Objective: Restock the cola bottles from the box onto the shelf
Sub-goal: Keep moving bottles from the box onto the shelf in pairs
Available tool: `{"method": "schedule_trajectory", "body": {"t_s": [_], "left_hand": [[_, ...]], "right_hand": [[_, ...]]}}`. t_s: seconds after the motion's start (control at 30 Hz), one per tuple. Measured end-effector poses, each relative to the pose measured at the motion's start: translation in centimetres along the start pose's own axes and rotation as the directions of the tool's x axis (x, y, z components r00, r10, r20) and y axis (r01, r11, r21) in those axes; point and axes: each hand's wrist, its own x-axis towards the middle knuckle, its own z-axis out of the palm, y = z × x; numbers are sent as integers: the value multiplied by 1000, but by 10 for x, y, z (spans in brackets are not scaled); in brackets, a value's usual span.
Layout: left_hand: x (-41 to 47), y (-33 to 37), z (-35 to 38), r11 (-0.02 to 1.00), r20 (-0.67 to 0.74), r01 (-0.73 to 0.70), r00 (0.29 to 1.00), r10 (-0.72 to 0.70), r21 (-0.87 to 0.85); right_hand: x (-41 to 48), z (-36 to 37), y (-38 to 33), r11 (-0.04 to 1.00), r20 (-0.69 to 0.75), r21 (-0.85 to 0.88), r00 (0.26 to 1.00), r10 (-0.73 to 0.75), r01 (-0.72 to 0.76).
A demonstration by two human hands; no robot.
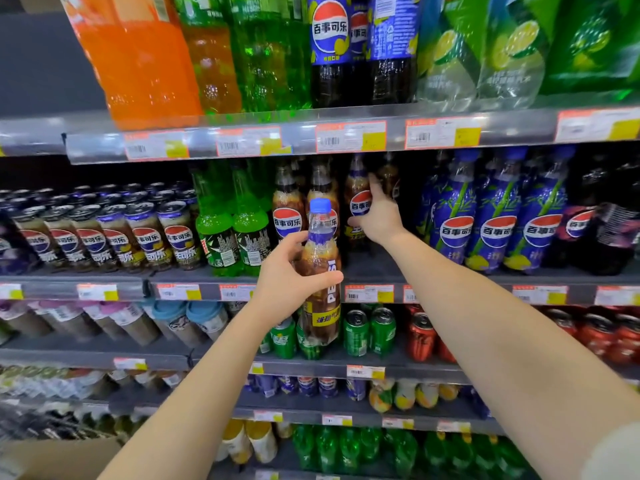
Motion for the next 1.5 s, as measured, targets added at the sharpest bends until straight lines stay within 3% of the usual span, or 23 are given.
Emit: {"method": "schedule_trajectory", "body": {"t_s": [0.33,0.5,0.53,0.6,0.67,0.73,0.8,0.87,0.97,1.13,1.3,1.4,1.5], "left_hand": [[11,2,0,999,11,-26,1000,26,-40],[21,8,6,999,23,-14,1000,15,-53],[23,12,8,998,23,-15,1000,16,-56],[26,23,12,995,23,-33,999,35,-90],[31,35,17,991,23,-58,998,61,-121],[38,45,23,989,24,-84,996,87,-124],[47,51,31,988,16,-95,995,98,-121],[55,56,39,991,22,-91,995,93,-97],[62,62,45,990,79,-126,989,121,66],[54,63,39,951,120,-170,982,143,258],[41,57,39,724,77,-262,957,278,639],[38,54,36,665,79,-270,950,303,696],[37,47,30,651,74,-272,946,315,709]], "right_hand": [[3,10,6,998,-8,3,998,57,-57],[-24,-3,-13,981,-158,90,970,185,-172],[-36,-11,-19,966,-79,181,977,200,-183],[-63,-31,-27,914,222,346,965,138,-210],[-85,-53,-28,874,497,427,868,-14,-230],[-97,-67,-25,863,596,457,795,-115,-217],[-101,-68,-22,864,533,475,835,-133,-166],[-102,-64,-21,890,371,450,922,-110,-75],[-101,-65,-11,922,217,386,975,-53,-36],[-88,-66,10,944,99,324,994,38,-68],[-63,-67,4,885,86,452,993,83,-113],[-43,-57,2,949,4,310,999,50,-49],[-29,-45,12,972,-52,217,994,99,-86]]}}
